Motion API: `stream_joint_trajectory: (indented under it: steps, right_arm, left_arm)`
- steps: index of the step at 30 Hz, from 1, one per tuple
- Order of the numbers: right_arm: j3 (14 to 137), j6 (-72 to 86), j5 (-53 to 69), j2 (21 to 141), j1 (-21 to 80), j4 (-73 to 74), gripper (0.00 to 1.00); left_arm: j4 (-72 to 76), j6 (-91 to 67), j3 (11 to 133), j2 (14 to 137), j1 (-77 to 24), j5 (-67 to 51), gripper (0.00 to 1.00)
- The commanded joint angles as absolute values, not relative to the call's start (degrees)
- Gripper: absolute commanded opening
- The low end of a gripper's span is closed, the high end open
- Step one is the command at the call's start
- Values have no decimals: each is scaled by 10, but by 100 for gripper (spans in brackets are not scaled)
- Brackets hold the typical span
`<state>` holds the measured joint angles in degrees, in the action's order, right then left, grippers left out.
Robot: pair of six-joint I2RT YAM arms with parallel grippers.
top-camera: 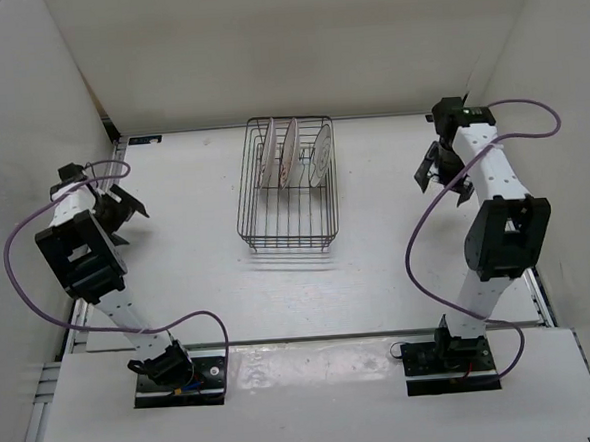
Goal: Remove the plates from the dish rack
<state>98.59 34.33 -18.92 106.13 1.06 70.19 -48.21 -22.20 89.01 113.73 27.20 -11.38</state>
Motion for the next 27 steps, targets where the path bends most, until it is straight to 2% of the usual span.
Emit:
stream_joint_trajectory:
  steps: [1, 3, 8, 11, 12, 15, 20, 24, 27]
  right_arm:
    - [1016, 350, -208, 1014, 7, 701, 90]
    - [1039, 346, -187, 1053, -12, 721, 90]
    - [1236, 292, -54, 1174, -42, 768, 90]
    - [1296, 307, 84, 1204, -20, 696, 90]
    - [1306, 317, 127, 1201, 18, 597, 90]
    - [1396, 364, 113, 1237, 88, 582, 90]
    - [1311, 342, 119, 1214, 121, 505, 90]
    - [1349, 329, 112, 1247, 161, 486, 90]
    - [1345, 317, 66, 1261, 192, 476, 82]
  left_arm:
    - [-480, -222, 856, 1048, 265, -156, 100]
    - [-493, -207, 860, 1042, 256, -163, 100]
    - [-488, -236, 819, 1013, 254, -163, 100]
    - [-488, -241, 813, 1010, 245, -165, 100]
    - [-487, -240, 811, 1009, 237, -164, 100]
    - [-491, -236, 809, 1011, 228, -161, 100]
    - [-482, -241, 772, 1003, 221, -170, 100]
    - [-483, -236, 751, 1003, 212, -166, 100]
    - [-485, -235, 747, 1008, 191, -166, 100]
